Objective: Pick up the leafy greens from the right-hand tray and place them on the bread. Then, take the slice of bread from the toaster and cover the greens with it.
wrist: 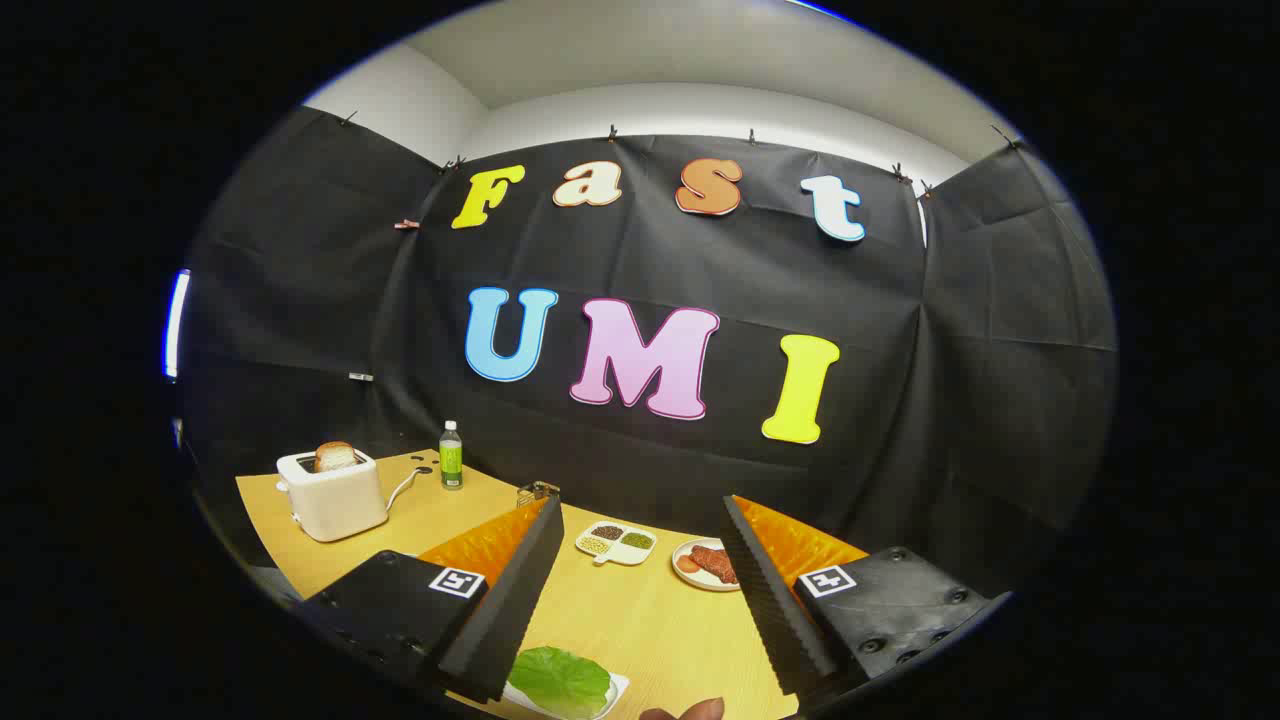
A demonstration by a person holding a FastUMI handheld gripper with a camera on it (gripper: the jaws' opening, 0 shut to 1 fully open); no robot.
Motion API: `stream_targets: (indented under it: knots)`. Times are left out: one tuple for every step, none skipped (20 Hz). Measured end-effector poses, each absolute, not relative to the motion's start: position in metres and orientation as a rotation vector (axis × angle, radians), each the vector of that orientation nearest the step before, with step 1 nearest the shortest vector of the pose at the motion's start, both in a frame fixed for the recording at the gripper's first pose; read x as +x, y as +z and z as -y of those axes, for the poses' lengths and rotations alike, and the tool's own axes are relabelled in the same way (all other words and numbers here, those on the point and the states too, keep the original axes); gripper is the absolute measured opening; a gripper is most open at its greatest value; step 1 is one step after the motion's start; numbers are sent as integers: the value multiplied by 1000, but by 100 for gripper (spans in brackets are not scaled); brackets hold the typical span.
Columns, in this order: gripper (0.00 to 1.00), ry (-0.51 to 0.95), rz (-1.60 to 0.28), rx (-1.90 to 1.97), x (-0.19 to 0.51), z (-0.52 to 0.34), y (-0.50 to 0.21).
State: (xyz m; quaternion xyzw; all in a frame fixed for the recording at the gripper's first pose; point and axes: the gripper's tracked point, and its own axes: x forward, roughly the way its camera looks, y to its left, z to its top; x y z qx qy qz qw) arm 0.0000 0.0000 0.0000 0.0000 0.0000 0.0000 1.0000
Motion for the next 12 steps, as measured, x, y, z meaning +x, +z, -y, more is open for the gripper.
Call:
stream_targets:
  knots:
    - [98, 1, 1, 1, 0, -1, 1]
    - [98, 4, 0, 2, 0, -2, 0]
    - [98, 7, -1, 2, 0, -2, 0]
    - [98, 9, -3, 2, 0, -3, -1]
    - [98, 11, -3, 1, 1, -4, -1]
    - [98, 15, -5, -1, 1, -5, -2]
    - [98, 19, -6, -4, 1, -6, -2]
    - [98, 23, -8, -7, 1, -8, -3]
    - [98, 26, -6, -9, 1, -10, -2]
    - [98, 30, -2, -9, 1, -11, -1]
    - [98, 32, 2, -9, 2, -11, 1]
    - [98, 33, 7, -10, 3, -11, 2]
